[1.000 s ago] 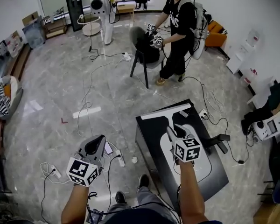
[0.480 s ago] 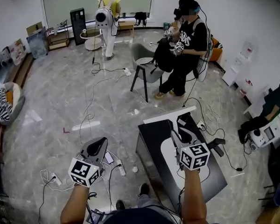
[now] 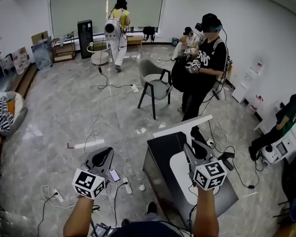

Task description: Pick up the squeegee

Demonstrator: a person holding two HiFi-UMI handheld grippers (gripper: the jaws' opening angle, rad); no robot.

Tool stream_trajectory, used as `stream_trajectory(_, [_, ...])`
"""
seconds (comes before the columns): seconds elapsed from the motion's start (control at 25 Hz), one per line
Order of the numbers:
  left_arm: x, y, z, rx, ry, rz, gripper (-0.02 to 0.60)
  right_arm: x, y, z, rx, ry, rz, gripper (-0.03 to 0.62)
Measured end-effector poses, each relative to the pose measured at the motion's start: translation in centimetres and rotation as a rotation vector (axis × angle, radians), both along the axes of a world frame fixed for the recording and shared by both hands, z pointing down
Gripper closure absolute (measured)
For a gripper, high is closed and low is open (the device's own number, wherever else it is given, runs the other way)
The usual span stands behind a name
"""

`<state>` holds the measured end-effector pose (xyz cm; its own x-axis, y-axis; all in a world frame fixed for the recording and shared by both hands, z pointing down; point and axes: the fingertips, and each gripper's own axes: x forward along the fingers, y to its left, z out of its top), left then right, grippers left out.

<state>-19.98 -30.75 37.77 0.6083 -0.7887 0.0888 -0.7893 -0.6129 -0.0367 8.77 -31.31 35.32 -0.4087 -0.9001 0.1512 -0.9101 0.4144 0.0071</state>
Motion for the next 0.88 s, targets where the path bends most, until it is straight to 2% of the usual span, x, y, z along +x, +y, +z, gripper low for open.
stream_trajectory(0.48, [-1.6, 3.3, -1.4, 0.031, 0.014, 0.003, 0.577, -1.5, 4.8, -2.5, 0.044, 0.021, -0.002, 0.496])
stream_trajectory(0.88, [-0.3, 4.2, -1.8, 0.039, 0.014, 0.014, 0.577, -0.1, 5.9, -2.9, 0.05, 0.021, 0.01, 0.496])
